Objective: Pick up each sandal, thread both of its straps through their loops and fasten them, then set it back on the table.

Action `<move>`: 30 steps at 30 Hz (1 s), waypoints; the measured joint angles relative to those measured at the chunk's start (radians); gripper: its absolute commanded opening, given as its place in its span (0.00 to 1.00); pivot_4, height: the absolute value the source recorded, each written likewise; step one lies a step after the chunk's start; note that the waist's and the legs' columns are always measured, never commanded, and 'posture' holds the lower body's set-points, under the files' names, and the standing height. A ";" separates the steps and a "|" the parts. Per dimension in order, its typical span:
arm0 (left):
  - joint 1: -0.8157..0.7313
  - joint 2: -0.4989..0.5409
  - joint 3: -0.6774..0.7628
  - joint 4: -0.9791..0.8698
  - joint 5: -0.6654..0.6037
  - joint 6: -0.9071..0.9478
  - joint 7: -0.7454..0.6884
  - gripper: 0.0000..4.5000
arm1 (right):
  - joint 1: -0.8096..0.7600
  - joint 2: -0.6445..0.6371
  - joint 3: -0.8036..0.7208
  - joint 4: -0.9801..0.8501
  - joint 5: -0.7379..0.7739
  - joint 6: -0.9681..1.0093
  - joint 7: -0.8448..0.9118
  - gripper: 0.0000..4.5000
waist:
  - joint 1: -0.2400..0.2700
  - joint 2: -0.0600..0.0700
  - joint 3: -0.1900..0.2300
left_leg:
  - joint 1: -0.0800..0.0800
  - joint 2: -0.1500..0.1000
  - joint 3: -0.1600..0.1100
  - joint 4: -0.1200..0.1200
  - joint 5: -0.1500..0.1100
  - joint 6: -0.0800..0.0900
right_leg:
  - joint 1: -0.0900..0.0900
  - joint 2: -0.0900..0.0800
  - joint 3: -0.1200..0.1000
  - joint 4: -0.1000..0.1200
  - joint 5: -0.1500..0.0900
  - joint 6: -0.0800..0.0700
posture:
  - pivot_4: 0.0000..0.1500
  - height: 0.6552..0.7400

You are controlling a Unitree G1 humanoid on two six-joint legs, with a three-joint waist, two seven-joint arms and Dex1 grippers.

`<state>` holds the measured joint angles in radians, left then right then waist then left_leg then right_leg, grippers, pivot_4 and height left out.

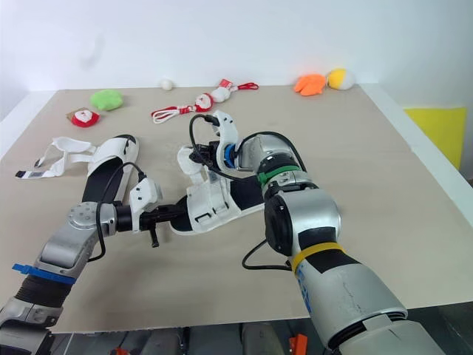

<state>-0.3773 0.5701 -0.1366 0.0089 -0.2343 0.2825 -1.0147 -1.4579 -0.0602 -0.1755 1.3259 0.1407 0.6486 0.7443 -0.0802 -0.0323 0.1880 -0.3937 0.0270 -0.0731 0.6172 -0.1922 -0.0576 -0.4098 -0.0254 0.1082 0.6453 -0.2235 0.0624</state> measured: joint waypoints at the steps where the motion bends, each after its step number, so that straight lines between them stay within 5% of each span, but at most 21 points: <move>1: 0.000 0.000 0.000 0.000 0.000 0.000 0.000 0.00 | 0.001 0.000 0.020 0.000 -0.016 -0.026 0.030 0.02 | 0.000 0.000 0.000 | 0.000 0.000 0.000 0.000 0.000 0.000 | 0.000 0.000 0.000 0.000 0.000 0.000 | 1.00 1.00; 13: 0.001 0.000 0.000 0.000 -0.001 -0.001 0.002 0.00 | 0.147 -0.040 0.196 -0.110 -0.108 -0.653 0.580 0.02 | -0.001 0.002 0.001 | 0.000 0.000 -0.001 0.000 -0.002 -0.003 | 0.000 0.000 0.000 0.000 0.000 0.007 | 1.00 1.00; 20: 0.002 0.000 -0.001 0.000 -0.003 -0.002 0.002 0.00 | 0.244 -0.058 0.250 -0.169 -0.133 -1.072 0.645 0.02 | -0.005 0.003 0.002 | 0.000 0.001 -0.001 -0.001 -0.002 -0.004 | 0.000 0.001 0.000 0.000 -0.001 0.008 | 1.00 1.00; 24: -0.003 0.000 -0.002 0.007 -0.003 -0.003 0.001 0.00 | 0.207 -0.069 0.288 -0.140 -0.186 -1.034 0.550 0.02 | -0.006 0.003 0.002 | 0.002 0.001 -0.001 -0.001 -0.002 -0.004 | 0.000 0.001 0.000 0.001 -0.001 0.006 | 1.00 1.00; 25: -0.005 0.000 -0.003 0.009 -0.003 -0.003 0.001 0.00 | 0.179 -0.068 0.284 -0.114 -0.187 -0.968 0.503 0.19 | -0.006 0.003 0.002 | 0.001 0.001 -0.001 -0.001 -0.002 -0.004 | 0.000 0.001 0.000 0.001 0.000 0.005 | 1.00 1.00; 30: -0.006 0.000 -0.004 0.011 -0.003 -0.003 -0.004 0.00 | 0.097 -0.071 0.273 -0.059 -0.195 -0.699 0.333 0.65 | -0.006 0.003 0.002 | 0.001 0.001 -0.001 0.000 -0.002 -0.004 | 0.001 0.001 0.000 0.001 -0.003 -0.001 | 1.00 1.00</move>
<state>-0.3837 0.5701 -0.1407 0.0198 -0.2370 0.2799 -1.0184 -1.3614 -0.1316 0.0974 1.2665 -0.0546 -0.0504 1.0776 -0.0859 -0.0296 0.1896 -0.3922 0.0279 -0.0745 0.6168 -0.1944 -0.0613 -0.4089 -0.0245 0.1077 0.6466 -0.2269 0.0613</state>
